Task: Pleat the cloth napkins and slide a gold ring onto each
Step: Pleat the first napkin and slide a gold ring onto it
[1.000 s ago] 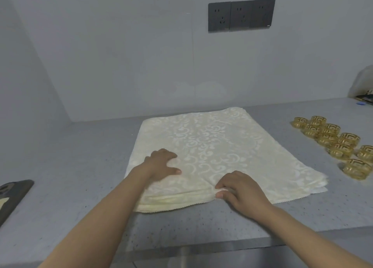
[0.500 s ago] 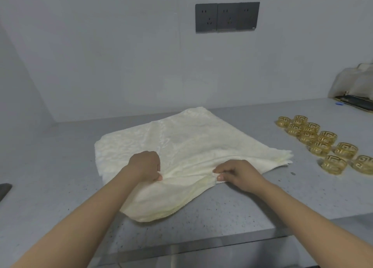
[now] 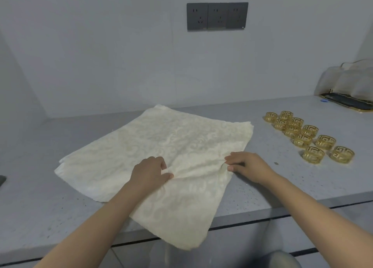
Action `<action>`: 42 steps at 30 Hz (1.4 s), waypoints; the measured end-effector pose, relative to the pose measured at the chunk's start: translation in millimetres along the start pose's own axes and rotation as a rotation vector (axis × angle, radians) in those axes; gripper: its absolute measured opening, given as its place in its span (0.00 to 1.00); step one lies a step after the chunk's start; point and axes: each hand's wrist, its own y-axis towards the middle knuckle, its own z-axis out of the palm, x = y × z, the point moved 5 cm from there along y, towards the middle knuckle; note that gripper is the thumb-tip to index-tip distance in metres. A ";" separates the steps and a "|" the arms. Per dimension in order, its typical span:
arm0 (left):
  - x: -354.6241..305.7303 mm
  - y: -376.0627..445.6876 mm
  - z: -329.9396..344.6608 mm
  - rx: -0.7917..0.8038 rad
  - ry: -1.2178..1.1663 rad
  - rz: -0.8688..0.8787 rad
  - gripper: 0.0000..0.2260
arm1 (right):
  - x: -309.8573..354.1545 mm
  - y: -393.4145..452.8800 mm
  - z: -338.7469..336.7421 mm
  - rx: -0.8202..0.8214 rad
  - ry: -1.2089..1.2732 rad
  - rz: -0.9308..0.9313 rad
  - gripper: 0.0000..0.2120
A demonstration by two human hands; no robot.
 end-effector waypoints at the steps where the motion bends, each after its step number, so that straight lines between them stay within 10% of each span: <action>1: 2.3 -2.7 0.8 0.014 -0.054 0.013 0.16 | -0.2 -3.4 -1.5 0.024 -0.006 -0.006 0.11; 12: 21.1 -54.6 1.1 0.476 -0.095 0.165 0.28 | 29.6 -20.1 5.3 0.124 0.121 -0.084 0.06; 21: 26.1 -47.2 -5.3 0.306 -0.237 0.129 0.06 | 31.1 -11.6 20.8 0.079 0.040 -0.089 0.04; 42: 32.9 -12.0 -61.8 0.208 -0.202 0.005 0.06 | 64.6 17.8 -4.3 0.133 0.003 -0.002 0.08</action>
